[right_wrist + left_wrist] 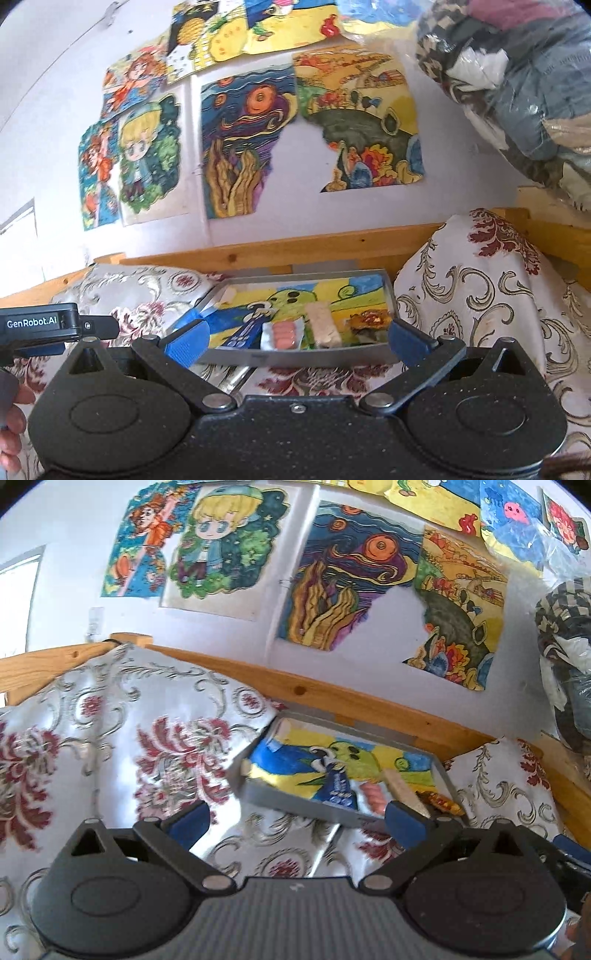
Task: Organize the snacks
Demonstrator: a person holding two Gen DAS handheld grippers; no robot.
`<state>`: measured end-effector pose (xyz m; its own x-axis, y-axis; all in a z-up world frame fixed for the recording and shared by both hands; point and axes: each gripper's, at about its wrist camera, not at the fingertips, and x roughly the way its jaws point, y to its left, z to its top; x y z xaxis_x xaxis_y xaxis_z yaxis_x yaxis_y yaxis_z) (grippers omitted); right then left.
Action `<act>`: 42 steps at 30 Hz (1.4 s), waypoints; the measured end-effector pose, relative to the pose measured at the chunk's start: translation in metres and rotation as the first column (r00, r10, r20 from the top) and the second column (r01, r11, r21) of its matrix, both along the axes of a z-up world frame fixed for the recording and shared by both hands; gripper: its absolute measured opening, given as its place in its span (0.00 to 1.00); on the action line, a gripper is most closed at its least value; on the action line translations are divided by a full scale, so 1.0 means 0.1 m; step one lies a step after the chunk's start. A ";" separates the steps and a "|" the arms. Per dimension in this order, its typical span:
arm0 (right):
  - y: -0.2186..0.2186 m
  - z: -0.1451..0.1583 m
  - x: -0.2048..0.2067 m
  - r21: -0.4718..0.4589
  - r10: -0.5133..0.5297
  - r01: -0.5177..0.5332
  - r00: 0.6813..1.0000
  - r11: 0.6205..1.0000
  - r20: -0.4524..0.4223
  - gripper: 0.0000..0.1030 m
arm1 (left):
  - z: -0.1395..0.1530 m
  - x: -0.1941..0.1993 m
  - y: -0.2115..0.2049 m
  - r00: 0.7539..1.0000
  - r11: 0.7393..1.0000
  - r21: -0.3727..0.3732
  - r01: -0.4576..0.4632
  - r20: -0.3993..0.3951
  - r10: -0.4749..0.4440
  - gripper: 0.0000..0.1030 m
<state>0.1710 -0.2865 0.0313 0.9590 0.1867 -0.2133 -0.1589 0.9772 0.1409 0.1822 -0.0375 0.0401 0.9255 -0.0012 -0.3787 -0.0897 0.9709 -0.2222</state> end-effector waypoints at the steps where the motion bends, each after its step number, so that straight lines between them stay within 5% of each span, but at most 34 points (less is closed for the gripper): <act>1: 0.03 0.00 -0.05 -0.009 0.001 -0.001 1.000 1.000 -0.005 0.99 | -0.01 -0.04 0.03 1.000 1.000 0.003 -0.002 -0.004 0.002 1.00; 11: 0.35 -0.12 -0.43 -0.102 0.032 -0.041 0.996 0.994 -0.087 0.99 | -0.19 -0.54 0.33 0.999 0.995 0.098 0.013 -0.054 -0.008 1.00; 18: 0.57 -0.19 -0.62 -0.138 0.070 -0.091 0.986 0.986 -0.148 0.99 | -0.33 -0.75 0.56 0.992 0.996 0.091 0.020 -0.123 -0.009 1.00; 29: 0.76 -0.33 -0.65 -0.182 0.079 -0.131 0.961 0.975 -0.267 0.99 | -0.52 -0.82 0.77 0.976 0.992 0.112 0.053 -0.216 -0.028 1.00; 42: 1.15 -0.56 -0.55 -0.329 0.108 -0.245 0.918 0.912 -0.382 0.99 | -0.62 -0.62 0.84 0.949 0.980 0.146 0.137 -0.301 -0.088 1.00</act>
